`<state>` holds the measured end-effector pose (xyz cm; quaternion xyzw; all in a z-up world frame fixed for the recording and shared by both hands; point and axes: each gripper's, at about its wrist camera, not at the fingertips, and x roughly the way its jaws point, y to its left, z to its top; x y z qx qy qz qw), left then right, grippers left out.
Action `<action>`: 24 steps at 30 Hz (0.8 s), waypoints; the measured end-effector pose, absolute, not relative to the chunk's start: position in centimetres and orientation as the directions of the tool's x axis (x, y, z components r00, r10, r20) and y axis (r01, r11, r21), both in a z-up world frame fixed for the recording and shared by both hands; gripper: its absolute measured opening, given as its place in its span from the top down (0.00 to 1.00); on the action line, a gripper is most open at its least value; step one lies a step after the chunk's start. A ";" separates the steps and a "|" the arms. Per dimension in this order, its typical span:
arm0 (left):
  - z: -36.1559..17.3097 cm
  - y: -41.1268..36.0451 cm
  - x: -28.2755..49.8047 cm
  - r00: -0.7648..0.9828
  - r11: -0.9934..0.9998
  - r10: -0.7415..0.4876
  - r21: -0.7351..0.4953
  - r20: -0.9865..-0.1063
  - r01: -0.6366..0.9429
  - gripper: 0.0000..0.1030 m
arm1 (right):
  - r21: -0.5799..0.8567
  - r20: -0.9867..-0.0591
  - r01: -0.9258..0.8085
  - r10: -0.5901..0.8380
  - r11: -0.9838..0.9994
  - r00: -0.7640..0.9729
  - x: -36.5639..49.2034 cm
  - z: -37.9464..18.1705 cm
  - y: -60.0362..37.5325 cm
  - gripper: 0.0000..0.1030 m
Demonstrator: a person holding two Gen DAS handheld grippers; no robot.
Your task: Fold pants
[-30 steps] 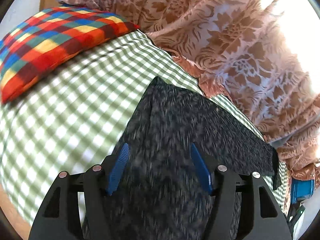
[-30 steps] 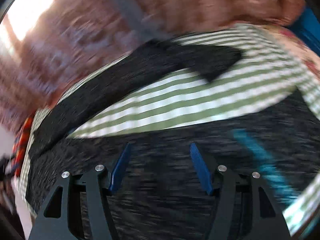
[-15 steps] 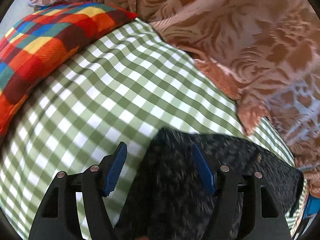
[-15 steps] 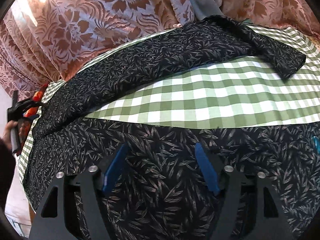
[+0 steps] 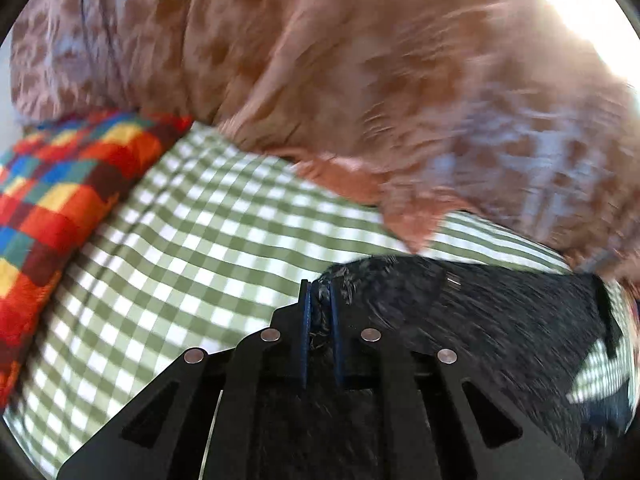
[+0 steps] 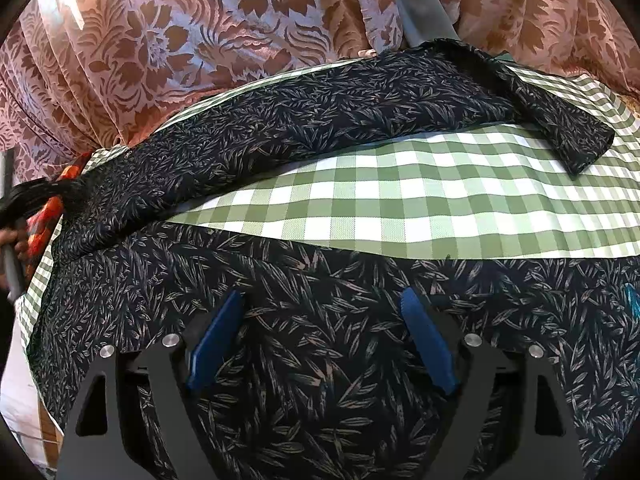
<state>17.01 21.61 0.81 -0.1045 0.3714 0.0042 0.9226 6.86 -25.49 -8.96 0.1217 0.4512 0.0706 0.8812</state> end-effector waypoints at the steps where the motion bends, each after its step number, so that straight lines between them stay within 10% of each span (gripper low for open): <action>1: 1.5 21.0 15.3 0.746 0.980 -0.094 -0.192 -0.659 -0.046 0.95 | 0.276 -0.780 -0.014 0.233 0.961 0.581 6.9 -8.9 -25.4 0.20; 13: 1.9 16.0 2.2 0.780 0.966 -0.251 -0.204 -0.573 0.161 0.95 | 0.561 -0.703 -0.004 0.479 0.828 0.526 13.7 -5.3 -26.6 0.52; 24: 1.7 15.3 -1.5 0.760 0.954 -0.301 -0.196 -0.576 0.229 0.95 | 0.733 -0.637 0.107 0.623 0.672 0.453 27.1 -6.1 -23.9 0.56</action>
